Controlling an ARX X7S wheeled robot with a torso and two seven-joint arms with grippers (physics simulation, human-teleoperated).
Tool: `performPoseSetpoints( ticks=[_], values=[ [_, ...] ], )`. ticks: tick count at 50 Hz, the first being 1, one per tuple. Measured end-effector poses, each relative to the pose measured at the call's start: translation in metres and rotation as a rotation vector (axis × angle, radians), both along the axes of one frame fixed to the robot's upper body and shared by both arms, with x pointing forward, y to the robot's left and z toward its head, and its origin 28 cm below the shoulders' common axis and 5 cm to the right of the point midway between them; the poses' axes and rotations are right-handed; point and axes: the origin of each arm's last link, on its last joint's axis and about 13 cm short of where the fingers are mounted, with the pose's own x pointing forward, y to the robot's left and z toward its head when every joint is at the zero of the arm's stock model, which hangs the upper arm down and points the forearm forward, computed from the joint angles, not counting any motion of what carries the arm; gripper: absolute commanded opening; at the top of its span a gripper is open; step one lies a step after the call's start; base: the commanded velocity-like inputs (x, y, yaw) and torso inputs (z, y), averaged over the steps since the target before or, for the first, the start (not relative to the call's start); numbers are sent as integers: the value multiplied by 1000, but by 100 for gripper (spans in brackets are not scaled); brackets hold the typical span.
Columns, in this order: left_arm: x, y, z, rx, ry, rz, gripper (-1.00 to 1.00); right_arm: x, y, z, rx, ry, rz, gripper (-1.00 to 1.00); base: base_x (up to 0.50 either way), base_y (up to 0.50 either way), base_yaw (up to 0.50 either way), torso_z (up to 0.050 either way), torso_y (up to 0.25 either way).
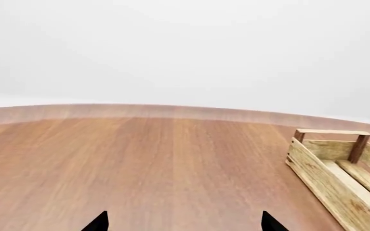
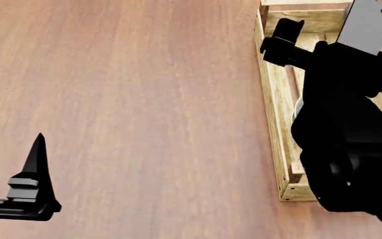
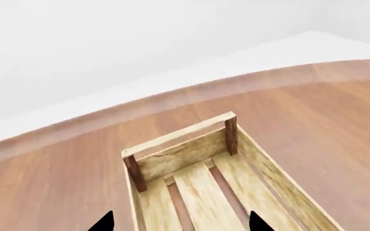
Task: Stack the right bowl on the left bowl and place them in the tray.
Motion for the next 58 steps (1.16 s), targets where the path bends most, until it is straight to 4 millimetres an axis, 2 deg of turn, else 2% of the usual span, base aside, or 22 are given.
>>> performPoseSetpoints(
  ticks=[17, 33, 45, 58],
  values=[
    [0, -3, 1, 6, -7, -6, 100, -85, 35, -35, -149, -139, 155, 100, 0, 0, 0, 0, 0],
    [0, -5, -1, 11, -11, -4, 100, -140, 50, -67, -213, -233, 213, 100, 0, 0, 0, 0, 0],
    [-1, -6, -1, 15, -19, 0, 100, -164, 57, -80, -255, -297, 231, 100, 0, 0, 0, 0, 0],
    [-2, -7, -1, 19, -25, 1, 100, -174, 59, -84, -274, -338, 224, 100, 0, 0, 0, 0, 0]
  ],
)
